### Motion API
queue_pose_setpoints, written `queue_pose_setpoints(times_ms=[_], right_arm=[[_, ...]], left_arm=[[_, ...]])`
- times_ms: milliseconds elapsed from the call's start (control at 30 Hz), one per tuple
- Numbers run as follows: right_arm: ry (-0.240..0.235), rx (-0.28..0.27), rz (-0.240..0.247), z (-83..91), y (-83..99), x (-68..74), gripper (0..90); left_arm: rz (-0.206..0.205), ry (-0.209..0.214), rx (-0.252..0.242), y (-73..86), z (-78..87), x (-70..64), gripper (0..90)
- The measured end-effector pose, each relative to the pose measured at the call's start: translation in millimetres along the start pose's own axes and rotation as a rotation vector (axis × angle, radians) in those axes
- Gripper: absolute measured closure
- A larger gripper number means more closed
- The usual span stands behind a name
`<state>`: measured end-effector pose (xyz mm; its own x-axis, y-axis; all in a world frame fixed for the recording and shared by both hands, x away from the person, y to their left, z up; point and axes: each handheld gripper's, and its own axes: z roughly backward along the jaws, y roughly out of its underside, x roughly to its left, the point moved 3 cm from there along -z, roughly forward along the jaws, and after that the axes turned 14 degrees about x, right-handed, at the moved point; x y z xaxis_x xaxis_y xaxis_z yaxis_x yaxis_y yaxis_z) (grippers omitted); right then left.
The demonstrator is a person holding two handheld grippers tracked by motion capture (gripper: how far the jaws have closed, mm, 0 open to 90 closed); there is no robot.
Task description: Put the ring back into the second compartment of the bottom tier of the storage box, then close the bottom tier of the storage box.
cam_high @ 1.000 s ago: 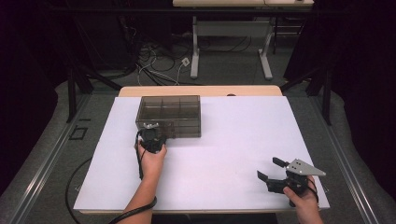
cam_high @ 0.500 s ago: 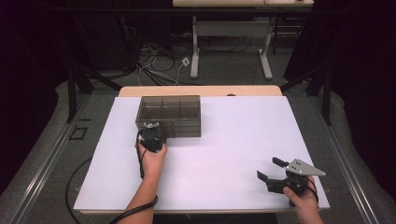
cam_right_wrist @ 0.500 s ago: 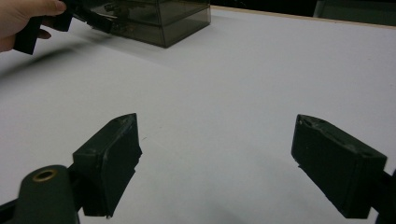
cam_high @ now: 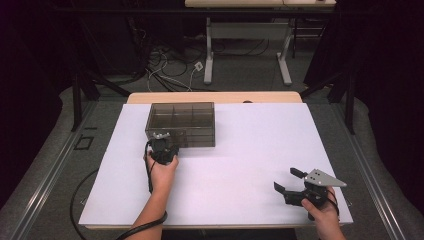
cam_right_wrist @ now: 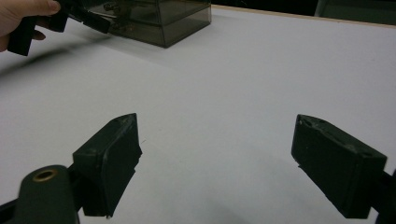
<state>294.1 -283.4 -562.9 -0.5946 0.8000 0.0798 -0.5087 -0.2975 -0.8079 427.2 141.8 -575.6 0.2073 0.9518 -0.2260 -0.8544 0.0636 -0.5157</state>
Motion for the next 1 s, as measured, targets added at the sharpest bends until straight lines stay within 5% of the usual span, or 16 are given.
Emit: queue_pose_setpoints(times_ms=[600, 1000], right_arm=[[0.004, -0.003, 0.002, 0.8, -0.7, -1.2, 14.7], [0.004, -0.010, -0.003, 0.0, -0.2, -0.2, 14.7]], left_arm=[[-0.070, -0.005, -0.043, -0.4, 15.5, -9.2, 67.5], [-0.078, -0.008, -0.073, 1.0, 23.4, -9.7, 54.6]])
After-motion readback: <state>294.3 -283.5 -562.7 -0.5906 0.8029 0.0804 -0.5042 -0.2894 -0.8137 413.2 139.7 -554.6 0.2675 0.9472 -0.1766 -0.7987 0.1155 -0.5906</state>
